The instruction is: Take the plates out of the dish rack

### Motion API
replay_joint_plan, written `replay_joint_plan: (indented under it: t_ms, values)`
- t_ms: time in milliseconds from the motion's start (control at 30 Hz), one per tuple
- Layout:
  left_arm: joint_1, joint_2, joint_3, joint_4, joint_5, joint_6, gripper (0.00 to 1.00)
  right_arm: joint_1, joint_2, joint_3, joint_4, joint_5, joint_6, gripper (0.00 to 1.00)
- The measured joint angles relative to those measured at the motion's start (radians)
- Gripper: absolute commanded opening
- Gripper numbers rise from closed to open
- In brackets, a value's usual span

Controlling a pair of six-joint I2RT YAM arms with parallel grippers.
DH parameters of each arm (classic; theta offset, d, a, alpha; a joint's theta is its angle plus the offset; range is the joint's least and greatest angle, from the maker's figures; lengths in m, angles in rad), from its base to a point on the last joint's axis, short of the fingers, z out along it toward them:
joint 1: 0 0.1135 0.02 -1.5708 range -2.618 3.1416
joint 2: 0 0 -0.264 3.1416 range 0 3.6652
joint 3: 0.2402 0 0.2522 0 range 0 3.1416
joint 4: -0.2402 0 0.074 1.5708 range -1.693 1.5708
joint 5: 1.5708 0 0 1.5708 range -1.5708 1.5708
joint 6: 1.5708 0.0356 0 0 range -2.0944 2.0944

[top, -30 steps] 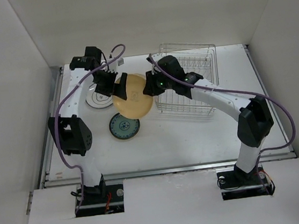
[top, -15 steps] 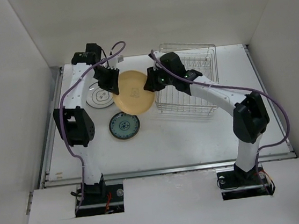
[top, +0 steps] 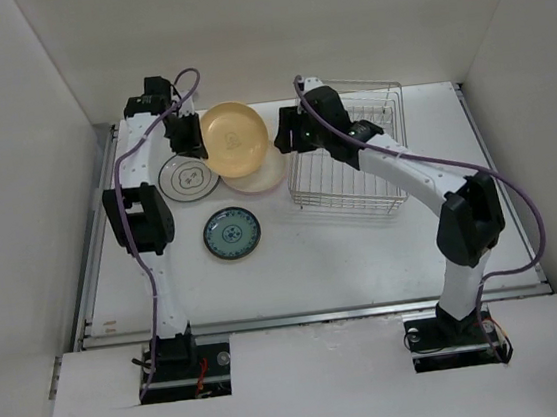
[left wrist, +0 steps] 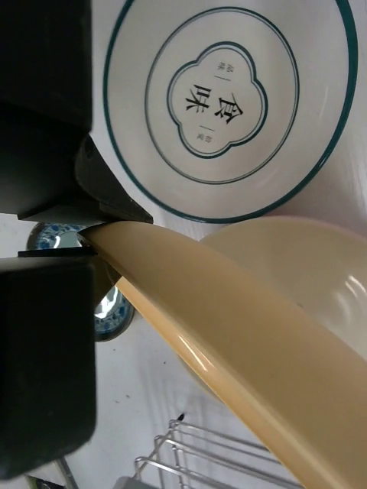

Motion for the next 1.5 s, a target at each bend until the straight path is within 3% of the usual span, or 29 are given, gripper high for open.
replay_joint_plan:
  t_ms: [233,367,500,1167,1500]
  values:
    - [-0.003,0.153,0.056,0.012,-0.008,-0.062,0.01,-0.002,-0.102,-0.024,-0.021,0.055,0.006,0.64]
    - [-0.025,0.219,0.091,-0.016,-0.003,-0.054,0.39,-0.002,-0.132,-0.035,-0.021,0.068,0.006,0.64]
    - [-0.058,0.236,0.098,-0.060,-0.024,-0.025,0.63,-0.002,-0.134,-0.042,-0.021,0.067,0.006,0.64]
    - [-0.195,0.244,0.106,-0.060,-0.406,0.089,0.65,-0.002,-0.155,-0.096,-0.050,0.072,0.006,0.64]
    - [-0.222,0.258,0.106,-0.030,-0.477,0.101,0.65,-0.002,-0.169,-0.100,-0.064,0.089,0.006,0.64]
